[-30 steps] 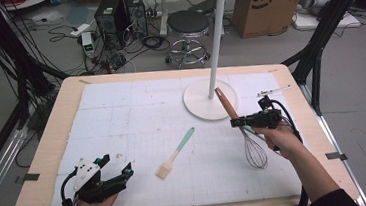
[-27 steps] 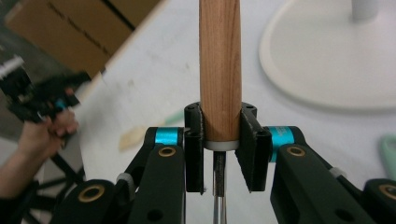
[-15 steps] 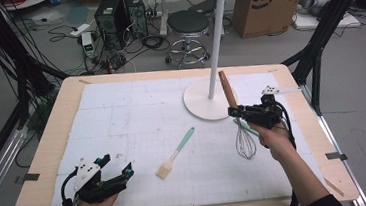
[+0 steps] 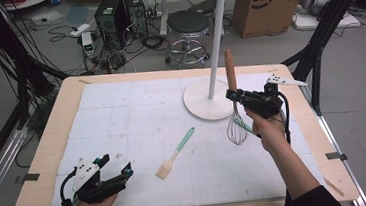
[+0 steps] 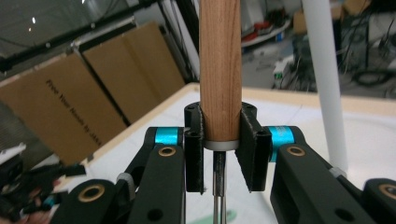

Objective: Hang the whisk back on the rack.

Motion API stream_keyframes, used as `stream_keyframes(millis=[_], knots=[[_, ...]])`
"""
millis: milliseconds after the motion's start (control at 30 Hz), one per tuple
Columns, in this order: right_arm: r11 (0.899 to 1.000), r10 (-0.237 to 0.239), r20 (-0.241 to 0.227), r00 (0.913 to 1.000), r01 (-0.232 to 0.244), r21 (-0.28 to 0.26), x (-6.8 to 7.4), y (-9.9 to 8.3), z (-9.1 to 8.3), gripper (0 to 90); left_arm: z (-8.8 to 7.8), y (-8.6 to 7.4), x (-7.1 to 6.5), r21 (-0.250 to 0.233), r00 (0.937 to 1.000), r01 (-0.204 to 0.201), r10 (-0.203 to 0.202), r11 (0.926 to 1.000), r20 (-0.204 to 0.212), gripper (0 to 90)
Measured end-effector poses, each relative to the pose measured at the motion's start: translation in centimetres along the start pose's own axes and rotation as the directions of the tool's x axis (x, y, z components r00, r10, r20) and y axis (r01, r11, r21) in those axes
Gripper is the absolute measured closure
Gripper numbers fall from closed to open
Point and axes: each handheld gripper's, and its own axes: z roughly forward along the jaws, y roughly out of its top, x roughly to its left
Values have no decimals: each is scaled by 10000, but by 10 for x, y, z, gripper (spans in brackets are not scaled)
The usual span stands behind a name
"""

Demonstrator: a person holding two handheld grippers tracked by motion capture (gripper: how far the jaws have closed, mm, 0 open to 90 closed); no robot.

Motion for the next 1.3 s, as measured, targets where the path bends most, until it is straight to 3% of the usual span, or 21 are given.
stream_keyframes(millis=[633,1300], knots=[[9912,-30,-319,9995,-12,-1326,15,30,19,746,0,0,2,-21,10000,37,-37,10000,23,193],[9802,-130,-1142,9934,-100,-1979,29,74,55,745,-1,-1,5,-55,9998,211,-211,9998,4,192]])
